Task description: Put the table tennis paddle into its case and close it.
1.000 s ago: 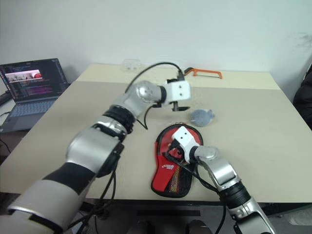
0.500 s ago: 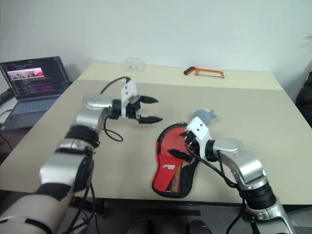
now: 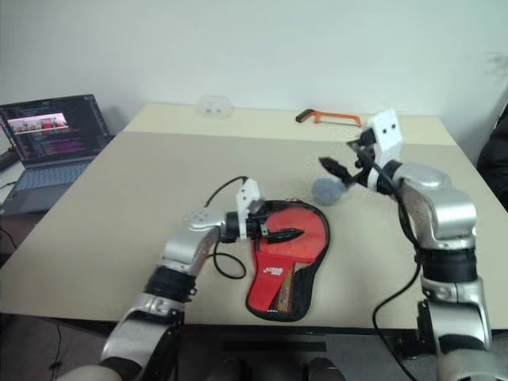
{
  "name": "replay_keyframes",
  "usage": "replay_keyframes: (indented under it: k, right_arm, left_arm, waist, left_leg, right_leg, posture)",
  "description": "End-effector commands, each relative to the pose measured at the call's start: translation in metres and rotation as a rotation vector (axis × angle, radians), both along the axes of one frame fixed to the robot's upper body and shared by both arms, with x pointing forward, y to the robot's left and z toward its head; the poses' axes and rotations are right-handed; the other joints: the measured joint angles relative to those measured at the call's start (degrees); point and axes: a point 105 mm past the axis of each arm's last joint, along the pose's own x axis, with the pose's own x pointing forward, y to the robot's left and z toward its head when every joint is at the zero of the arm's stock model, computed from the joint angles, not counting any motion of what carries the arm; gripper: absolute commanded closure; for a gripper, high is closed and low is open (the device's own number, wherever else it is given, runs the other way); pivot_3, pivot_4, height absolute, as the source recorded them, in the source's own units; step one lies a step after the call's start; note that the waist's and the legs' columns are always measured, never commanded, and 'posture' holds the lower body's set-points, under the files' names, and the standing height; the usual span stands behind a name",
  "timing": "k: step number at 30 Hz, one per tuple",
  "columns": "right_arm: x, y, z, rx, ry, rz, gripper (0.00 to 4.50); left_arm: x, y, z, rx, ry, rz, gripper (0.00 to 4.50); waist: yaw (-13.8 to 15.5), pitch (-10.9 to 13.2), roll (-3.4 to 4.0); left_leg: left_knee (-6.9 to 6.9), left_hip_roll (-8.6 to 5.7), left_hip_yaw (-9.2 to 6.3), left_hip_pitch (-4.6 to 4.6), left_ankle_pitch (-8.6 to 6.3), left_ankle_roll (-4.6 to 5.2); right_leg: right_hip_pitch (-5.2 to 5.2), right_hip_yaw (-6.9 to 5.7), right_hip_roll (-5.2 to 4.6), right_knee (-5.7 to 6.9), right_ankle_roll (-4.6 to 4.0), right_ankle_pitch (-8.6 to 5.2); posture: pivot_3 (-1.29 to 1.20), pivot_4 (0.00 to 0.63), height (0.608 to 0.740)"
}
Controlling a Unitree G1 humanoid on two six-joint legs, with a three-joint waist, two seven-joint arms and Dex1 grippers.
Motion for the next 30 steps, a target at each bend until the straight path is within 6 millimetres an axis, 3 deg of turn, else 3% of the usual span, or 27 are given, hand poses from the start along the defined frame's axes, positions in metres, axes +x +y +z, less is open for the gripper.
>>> replay_keyframes:
  k: [1,5,10,14,26,30]
  right_arm:
    - [0.025,-0.009,-0.001,-0.02,-0.017,-0.126,0.0]
    - [0.046,-0.01,-0.014,0.008,0.019,-0.197,0.0]
    - [0.059,-0.004,-0.044,0.075,0.151,-0.201,0.0]
    - [0.059,0.006,-0.067,0.155,0.291,-0.142,0.0]
    - [0.056,0.015,-0.1,0.114,0.414,-0.142,0.0]
    - [0.055,0.019,-0.106,0.121,0.43,-0.142,0.86]
  left_arm:
    - [0.004,-0.005,-0.012,0.034,0.007,0.096,0.02]
    - [-0.001,-0.007,-0.039,0.05,0.123,0.154,0.02]
    - [-0.011,-0.009,-0.055,0.069,0.198,0.162,0.02]
    - [-0.014,-0.014,-0.052,0.039,0.211,0.174,0.02]
    - [-0.014,-0.017,-0.048,0.044,0.195,0.188,0.02]
    - [-0.007,-0.015,-0.044,0.034,0.186,0.214,0.0]
  waist:
    - [0.0,0.0,0.0]
    - [0.0,0.0,0.03]
    - [0.1,0.0,0.08]
    - [0.1,0.0,0.08]
    - [0.1,0.0,0.09]
    - [0.1,0.0,0.09]
  left_leg:
    - [0.0,0.0,0.03,0.0,0.0,0.0]
    - [-0.03,-0.02,0.09,-0.02,-0.01,0.01]
    - [-0.02,-0.02,0.08,0.04,-0.01,0.01]
    - [-0.02,-0.02,0.07,0.1,-0.01,0.01]
    - [-0.02,-0.02,0.07,0.1,-0.01,0.0]
    - [-0.02,-0.03,0.06,0.1,-0.01,0.0]
  right_leg:
    - [0.0,0.03,0.0,-0.02,0.0,0.0]
    - [-0.02,0.07,-0.02,-0.07,-0.01,0.0]
    - [0.05,0.06,-0.03,-0.05,-0.01,0.0]
    - [0.12,0.04,-0.03,-0.05,-0.01,0.01]
    - [0.11,0.05,-0.03,-0.06,0.0,0.0]
    - [0.12,0.04,-0.03,-0.06,0.0,0.0]
  posture:
    - [0.0,0.15,0.74]
    - [0.0,0.15,0.74]
    - [0.0,0.15,0.74]
    - [0.0,0.15,0.74]
    - [0.0,0.15,0.74]
    - [0.0,0.15,0.74]
